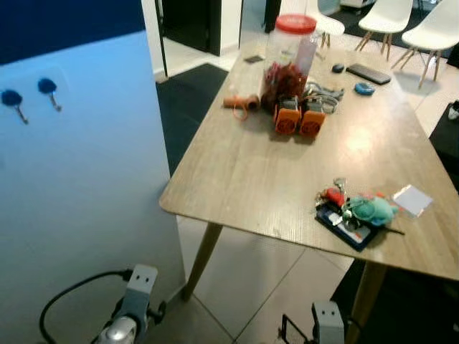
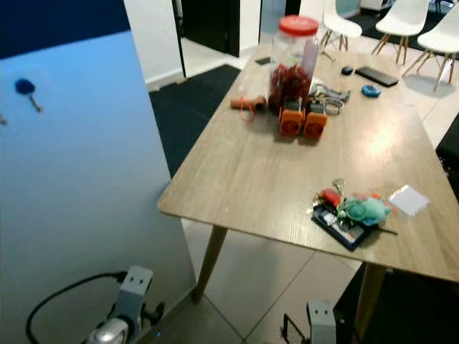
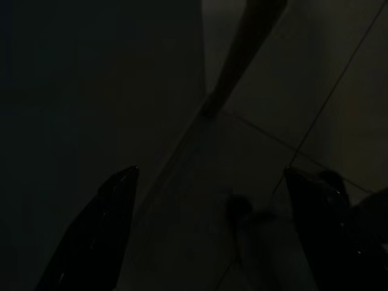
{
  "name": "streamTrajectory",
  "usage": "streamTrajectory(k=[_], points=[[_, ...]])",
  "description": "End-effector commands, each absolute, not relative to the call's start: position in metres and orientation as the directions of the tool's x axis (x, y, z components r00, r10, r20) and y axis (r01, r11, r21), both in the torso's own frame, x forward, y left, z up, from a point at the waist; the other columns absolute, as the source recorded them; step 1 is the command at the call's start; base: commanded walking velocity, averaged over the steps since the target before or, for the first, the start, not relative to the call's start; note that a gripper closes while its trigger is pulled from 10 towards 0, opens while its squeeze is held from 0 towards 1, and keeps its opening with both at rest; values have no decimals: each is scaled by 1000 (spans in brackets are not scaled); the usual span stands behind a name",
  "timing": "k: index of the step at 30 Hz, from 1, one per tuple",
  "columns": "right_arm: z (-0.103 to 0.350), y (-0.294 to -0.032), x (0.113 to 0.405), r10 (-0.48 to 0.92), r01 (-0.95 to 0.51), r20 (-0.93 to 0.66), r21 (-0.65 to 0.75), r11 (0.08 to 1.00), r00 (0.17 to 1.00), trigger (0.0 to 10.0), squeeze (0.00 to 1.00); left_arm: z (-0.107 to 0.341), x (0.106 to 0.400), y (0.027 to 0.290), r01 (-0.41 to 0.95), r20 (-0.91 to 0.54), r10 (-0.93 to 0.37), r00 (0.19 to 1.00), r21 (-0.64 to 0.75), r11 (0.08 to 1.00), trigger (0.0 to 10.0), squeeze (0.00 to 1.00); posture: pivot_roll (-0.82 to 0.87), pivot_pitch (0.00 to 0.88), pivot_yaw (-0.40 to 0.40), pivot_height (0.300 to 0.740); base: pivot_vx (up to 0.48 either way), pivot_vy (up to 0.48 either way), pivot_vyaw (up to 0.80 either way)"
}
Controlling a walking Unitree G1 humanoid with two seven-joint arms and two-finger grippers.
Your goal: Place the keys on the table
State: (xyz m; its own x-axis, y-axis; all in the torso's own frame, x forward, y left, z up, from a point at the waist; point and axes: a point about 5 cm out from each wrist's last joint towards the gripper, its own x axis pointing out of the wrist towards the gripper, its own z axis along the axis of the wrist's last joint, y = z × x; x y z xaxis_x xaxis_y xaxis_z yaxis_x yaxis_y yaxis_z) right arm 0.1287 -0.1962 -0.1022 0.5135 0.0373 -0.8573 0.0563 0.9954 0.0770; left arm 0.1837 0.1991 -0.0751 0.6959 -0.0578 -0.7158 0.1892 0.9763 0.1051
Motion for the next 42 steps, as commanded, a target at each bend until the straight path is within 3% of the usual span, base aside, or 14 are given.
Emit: streamTrajectory(k=[1,20,42], points=[[-103,-196,127,39,63,-860,83,995,509,10000,0,-71,191,195,214,-694,-79,716,110,971,10000,0,61,17,-40,740,0,0,0],[-104,-192,124,41,76,-864,91,993,502,10000,0,-60,207,184,259,-621,-137,772,110,959,10000,0,60,37,-36,740,0,0,0],[-104,-180,130,45,81,-864,98,992,501,10000,0,-59,208,178,277,-605,-157,780,110,955,10000,0,58,39,-32,740,0,-332,0]])
